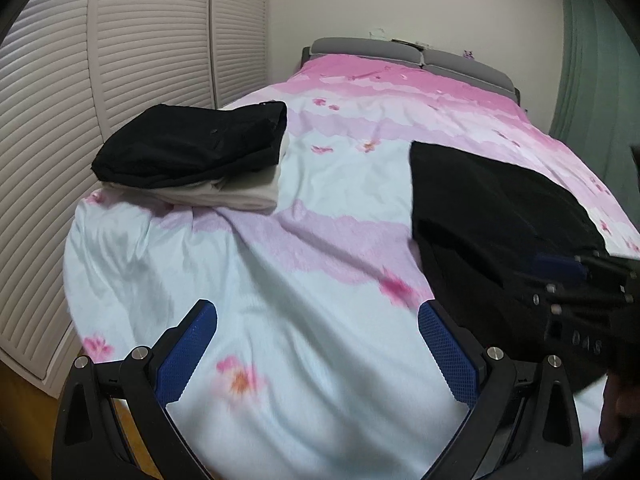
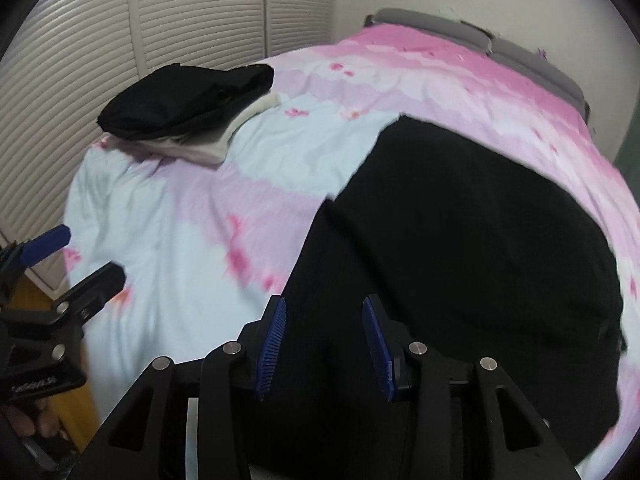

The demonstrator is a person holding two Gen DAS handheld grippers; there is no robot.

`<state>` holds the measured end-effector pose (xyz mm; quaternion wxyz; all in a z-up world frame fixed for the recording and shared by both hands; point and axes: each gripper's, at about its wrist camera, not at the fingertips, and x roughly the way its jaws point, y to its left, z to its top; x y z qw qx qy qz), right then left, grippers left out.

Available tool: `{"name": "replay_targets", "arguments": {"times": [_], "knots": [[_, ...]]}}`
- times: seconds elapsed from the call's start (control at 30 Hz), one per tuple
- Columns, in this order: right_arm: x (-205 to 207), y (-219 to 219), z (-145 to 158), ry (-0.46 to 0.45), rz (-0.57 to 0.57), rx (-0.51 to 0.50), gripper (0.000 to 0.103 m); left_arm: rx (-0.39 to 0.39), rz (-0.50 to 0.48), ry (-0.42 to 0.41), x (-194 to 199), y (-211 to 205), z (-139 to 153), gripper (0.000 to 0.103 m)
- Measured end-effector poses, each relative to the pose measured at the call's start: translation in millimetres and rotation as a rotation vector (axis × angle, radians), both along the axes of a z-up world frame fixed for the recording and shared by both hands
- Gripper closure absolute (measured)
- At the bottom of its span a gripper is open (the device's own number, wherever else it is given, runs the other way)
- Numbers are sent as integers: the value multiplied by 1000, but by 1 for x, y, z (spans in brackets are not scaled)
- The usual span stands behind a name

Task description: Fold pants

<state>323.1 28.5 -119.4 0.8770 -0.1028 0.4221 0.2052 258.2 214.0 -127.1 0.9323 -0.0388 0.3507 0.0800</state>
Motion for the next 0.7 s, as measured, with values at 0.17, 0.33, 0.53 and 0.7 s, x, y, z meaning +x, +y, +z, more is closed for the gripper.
{"name": "replay_targets", "arguments": {"times": [0.17, 0.33, 0.53, 0.7], "knots": [[-33, -1, -12, 58, -34, 42, 62, 5, -25, 23, -29, -3, -2, 0], [-48, 11, -30, 89, -45, 18, 62, 11, -28, 22, -49, 1, -3, 0], [-50, 18, -54, 115, -71, -36, 82, -3, -21, -1, -63, 12, 1, 0], [-58, 19, -46, 83, -59, -10, 93, -18, -11, -23, -69, 21, 6, 0]]}}
